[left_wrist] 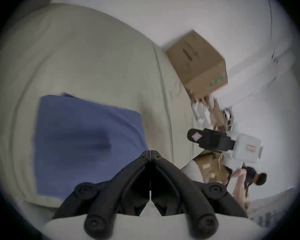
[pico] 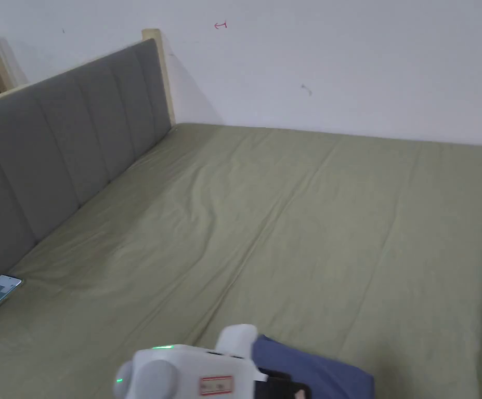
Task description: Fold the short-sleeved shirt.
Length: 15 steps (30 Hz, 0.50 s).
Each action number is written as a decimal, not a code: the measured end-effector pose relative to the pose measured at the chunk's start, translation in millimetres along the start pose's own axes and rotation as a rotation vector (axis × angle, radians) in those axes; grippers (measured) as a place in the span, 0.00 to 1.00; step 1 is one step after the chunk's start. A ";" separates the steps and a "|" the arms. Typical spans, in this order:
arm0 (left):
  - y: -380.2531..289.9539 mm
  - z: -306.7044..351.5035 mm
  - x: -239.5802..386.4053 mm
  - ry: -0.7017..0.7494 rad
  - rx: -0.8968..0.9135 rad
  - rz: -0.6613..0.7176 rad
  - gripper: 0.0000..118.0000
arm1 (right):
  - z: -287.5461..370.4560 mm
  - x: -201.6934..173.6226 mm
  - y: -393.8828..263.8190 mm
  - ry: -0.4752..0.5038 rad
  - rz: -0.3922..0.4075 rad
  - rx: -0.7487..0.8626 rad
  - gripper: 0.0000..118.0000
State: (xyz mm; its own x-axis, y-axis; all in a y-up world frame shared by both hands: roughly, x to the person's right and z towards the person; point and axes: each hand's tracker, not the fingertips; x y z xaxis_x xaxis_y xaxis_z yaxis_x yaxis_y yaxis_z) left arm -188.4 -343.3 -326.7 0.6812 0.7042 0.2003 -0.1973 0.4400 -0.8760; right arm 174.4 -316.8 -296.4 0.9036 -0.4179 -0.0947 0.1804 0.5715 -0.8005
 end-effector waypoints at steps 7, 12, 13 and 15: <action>-12.3 53.8 -90.2 0.065 0.114 0.201 0.00 | -146.2 -59.9 -4.0 -0.023 0.176 -0.277 0.02; -8.8 48.0 -129.6 -0.016 0.092 0.325 0.77 | -156.4 -57.8 -22.8 -0.082 0.198 -0.238 0.01; -3.1 42.2 -135.2 -0.041 0.073 0.331 0.96 | -159.5 -52.6 -21.3 -0.079 0.204 -0.239 0.01; 8.0 28.5 -145.6 -0.098 0.055 0.362 0.99 | -155.4 -52.7 -17.4 -0.067 0.177 -0.252 0.01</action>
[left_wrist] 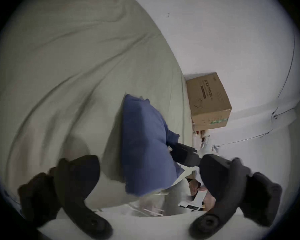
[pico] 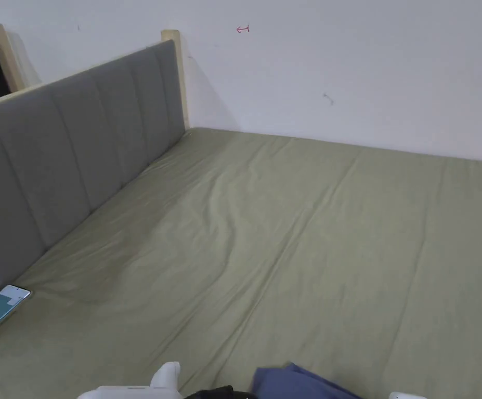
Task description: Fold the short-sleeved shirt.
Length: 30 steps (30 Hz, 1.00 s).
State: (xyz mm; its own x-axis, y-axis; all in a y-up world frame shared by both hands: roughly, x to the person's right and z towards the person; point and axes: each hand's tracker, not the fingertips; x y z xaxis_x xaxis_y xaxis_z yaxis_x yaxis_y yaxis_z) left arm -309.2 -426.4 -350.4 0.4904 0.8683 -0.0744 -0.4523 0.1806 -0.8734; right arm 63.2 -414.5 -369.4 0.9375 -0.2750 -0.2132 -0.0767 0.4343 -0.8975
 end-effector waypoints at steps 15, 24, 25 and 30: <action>27.4 -99.1 -20.3 -0.147 -0.208 0.167 0.17 | 15.6 -3.8 4.9 0.005 -0.085 0.000 0.01; 116.7 14.9 3.7 0.335 -0.171 -0.205 0.17 | 44.4 -4.2 11.7 0.003 -0.116 0.074 0.01; 132.2 31.1 5.7 0.435 -0.162 -0.277 0.17 | 45.2 -3.2 12.3 -0.006 -0.113 0.071 0.01; 206.2 94.4 -7.5 1.000 -0.135 -0.499 0.17 | 42.4 7.5 10.0 -0.029 -0.149 0.063 0.01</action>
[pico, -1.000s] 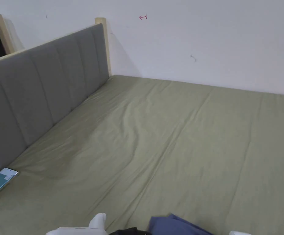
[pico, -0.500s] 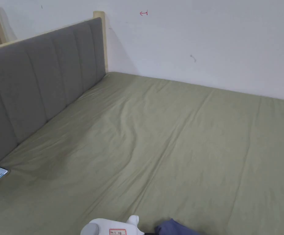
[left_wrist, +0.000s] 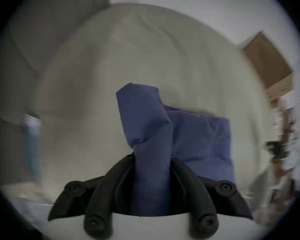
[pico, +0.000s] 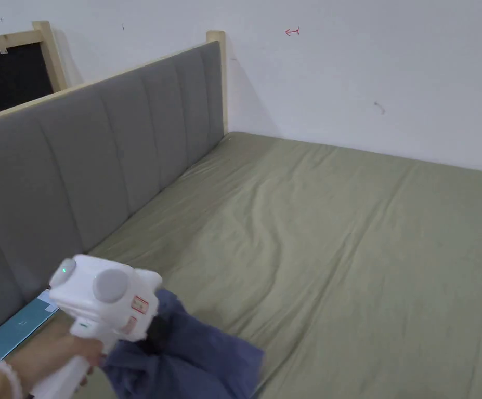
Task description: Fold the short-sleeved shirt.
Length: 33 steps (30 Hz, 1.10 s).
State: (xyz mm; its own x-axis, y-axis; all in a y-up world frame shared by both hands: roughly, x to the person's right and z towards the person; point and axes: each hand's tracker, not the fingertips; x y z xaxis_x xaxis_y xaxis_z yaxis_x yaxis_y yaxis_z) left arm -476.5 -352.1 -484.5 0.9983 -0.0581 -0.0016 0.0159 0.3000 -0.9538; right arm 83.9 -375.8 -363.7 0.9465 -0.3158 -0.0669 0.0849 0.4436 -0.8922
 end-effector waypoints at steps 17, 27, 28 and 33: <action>-27.6 80.5 -30.7 -0.087 0.247 0.347 0.00 | -3.4 12.4 -8.9 0.026 -0.034 -0.020 0.01; -98.2 182.5 176.5 -0.004 0.560 0.135 0.00 | 80.4 14.6 -6.6 0.049 0.044 0.184 0.01; -103.8 189.9 197.1 0.008 0.594 0.138 0.00 | 93.4 13.9 -5.1 0.023 0.065 0.231 0.01; -127.6 226.2 270.3 0.095 0.759 0.069 0.00 | 82.9 16.7 1.6 -0.038 0.118 0.435 0.01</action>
State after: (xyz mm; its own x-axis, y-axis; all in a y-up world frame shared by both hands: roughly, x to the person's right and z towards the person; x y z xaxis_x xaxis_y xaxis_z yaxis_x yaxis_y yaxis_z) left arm -196.1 -190.7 -295.3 0.9898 -0.0870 -0.1124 0.0221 0.8753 -0.4830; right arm 125.7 -310.8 -329.1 0.9677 -0.2139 -0.1332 0.0906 0.7886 -0.6082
